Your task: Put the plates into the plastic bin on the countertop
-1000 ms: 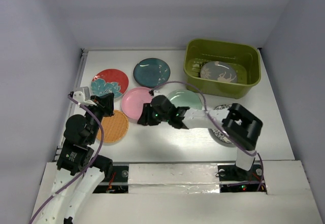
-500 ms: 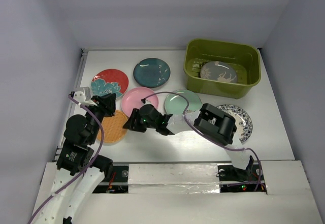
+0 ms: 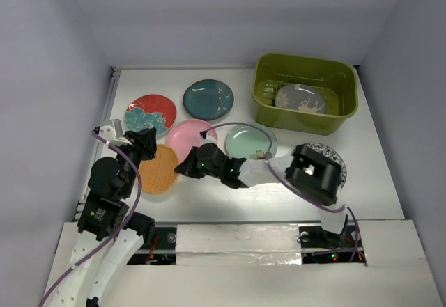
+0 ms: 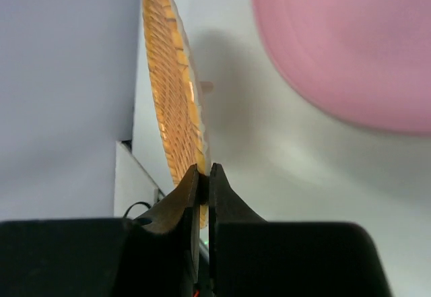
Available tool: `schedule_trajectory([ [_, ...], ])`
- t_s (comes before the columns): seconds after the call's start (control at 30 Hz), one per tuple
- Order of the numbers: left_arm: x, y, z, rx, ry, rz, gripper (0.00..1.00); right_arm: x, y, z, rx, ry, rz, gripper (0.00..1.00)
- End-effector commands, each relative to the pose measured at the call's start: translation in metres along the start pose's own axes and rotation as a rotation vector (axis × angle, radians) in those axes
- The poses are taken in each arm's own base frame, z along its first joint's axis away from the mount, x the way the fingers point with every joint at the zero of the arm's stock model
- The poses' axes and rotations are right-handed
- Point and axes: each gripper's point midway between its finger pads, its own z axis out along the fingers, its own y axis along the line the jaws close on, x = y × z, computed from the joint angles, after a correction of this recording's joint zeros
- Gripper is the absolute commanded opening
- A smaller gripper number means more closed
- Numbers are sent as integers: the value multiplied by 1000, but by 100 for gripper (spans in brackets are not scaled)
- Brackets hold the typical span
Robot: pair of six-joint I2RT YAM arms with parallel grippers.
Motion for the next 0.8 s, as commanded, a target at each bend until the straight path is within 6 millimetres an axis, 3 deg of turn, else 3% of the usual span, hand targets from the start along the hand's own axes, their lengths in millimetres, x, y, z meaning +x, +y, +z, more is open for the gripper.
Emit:
schedule_trajectory([
  [0.0,-23,12,-7,-87,-80,-29,20,-65,63,-48,-115,-225,-108,0],
  [0.03,-24,14,-7,-97,-83,-33,20,-86,79,-72,-131,-272,-121,0],
  [0.1,-23,15,-8,-102,-84,-35,21,-119,77,-95,-95,-350,-158,0],
  [0.13,-24,14,-8,-95,-84,-35,21,-156,71,-121,-81,-418,-149,0],
  [0.2,-23,11,-8,-77,-82,-34,22,-193,61,-150,-69,-486,-171,0],
  [0.23,-23,10,-8,-73,-82,-32,22,-226,33,-168,-2,-546,-165,0],
  [0.27,-22,7,-8,-54,-80,-30,23,-250,36,-199,6,-613,-170,0],
  [0.33,-21,4,-7,-35,-75,-29,25,-282,6,-230,124,-664,-205,0],
  [0.37,-21,2,-6,-22,-74,-28,25,-318,-5,-267,164,-765,-194,0],
  [0.43,-20,1,-6,-21,-72,-28,26,-341,-31,-297,257,-806,-211,0],
  [0.47,-20,1,-6,-20,-72,-28,26,-368,-48,-324,309,-868,-191,0],
  [0.57,-21,2,-7,-22,-76,-29,27,-390,-89,-344,422,-840,-188,0],
  [0.63,-21,2,-8,-22,-76,-29,27,-415,-122,-358,502,-834,-176,0],
  [0.7,-21,2,-8,-24,-75,-28,27,-428,-132,-358,503,-786,-179,0],
  [0.73,-20,2,-8,-23,-73,-26,27,-432,-158,-352,544,-745,-146,0],
  [0.77,-20,2,-8,-25,-72,-28,27,-435,-165,-349,547,-730,-142,0],
])
